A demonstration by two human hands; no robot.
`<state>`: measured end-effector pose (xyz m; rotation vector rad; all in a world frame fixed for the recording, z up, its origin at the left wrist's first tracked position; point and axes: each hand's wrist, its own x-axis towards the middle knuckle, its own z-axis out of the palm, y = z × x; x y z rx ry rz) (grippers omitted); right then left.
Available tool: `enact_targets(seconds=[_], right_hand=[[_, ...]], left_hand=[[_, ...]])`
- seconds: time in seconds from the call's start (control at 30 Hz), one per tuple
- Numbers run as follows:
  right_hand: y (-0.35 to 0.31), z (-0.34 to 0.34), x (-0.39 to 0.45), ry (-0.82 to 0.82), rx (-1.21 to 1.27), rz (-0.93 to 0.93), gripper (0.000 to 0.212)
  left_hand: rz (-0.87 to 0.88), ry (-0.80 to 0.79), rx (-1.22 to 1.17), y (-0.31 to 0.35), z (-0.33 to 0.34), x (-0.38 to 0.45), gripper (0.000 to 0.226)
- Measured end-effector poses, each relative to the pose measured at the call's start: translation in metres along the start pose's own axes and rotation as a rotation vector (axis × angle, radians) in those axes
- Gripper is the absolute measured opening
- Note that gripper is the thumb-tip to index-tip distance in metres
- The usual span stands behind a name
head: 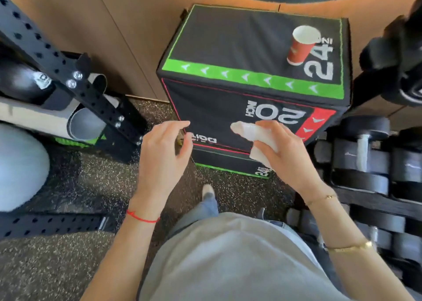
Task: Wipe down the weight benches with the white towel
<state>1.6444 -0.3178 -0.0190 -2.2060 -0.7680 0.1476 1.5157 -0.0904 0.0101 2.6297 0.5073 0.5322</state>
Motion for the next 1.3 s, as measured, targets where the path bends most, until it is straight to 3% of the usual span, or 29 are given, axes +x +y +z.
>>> enact_targets(seconds=[0.37,0.53,0.73,0.97,1.13,1.3], right_hand=[[0.003,0.013,0.173,0.106,-0.089,0.162,0.032],[0.023,0.013,0.236,0.172,-0.138,0.158,0.031],[0.052,0.023,0.308,0.141,-0.263,0.195,0.031],[0.077,0.058,0.32,-0.029,-0.257,0.21,0.037],[0.083,0.056,0.307,-0.015,-0.199,0.193,0.053],[0.073,0.037,0.292,0.063,-0.261,0.136,0.049]], left_hand=[[0.153,-0.118,-0.051,-0.057,0.022,0.19,0.025],[0.178,-0.152,-0.065,-0.06,0.047,0.241,0.024],[0.15,-0.194,-0.084,-0.05,0.071,0.288,0.024],[0.134,-0.198,-0.09,-0.049,0.094,0.312,0.023],[0.123,-0.211,-0.079,-0.052,0.108,0.317,0.023],[0.15,-0.186,-0.095,-0.054,0.11,0.316,0.023]])
